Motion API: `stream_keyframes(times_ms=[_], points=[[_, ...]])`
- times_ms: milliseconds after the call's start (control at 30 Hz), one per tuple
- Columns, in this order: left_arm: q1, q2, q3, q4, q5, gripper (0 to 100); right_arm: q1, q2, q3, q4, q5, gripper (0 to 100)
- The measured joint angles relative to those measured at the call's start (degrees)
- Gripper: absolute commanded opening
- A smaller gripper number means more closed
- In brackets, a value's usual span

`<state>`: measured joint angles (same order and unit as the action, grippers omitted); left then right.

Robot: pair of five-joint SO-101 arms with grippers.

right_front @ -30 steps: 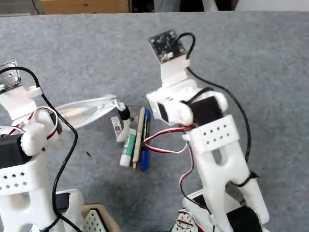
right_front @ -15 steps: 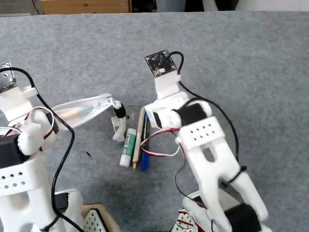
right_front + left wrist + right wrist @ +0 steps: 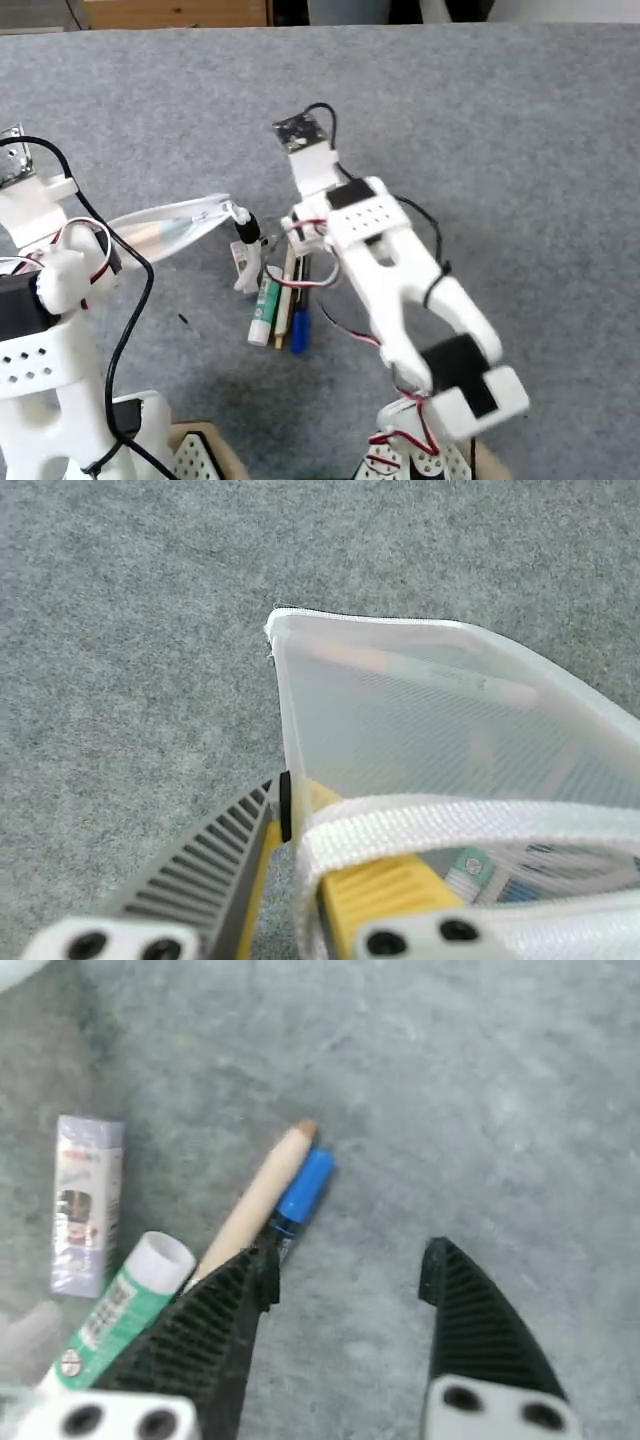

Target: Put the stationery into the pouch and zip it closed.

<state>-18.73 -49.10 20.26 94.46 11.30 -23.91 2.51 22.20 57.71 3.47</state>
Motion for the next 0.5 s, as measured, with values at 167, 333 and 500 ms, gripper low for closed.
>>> stream_keyframes(times_ms=[167,333,500], points=[[0.0,0.0,0.0,0.0,0.0,3,-0.7,7.3,-7.91,5.27,0.0,37.6],[0.0,0.0,0.0,0.0,0.0,3,-0.7,14.68,-14.86,6.59,0.0,32.3],[0.0,0.0,0.0,0.0,0.0,3,-0.88,21.8,-22.95,6.86,0.0,29.2]])
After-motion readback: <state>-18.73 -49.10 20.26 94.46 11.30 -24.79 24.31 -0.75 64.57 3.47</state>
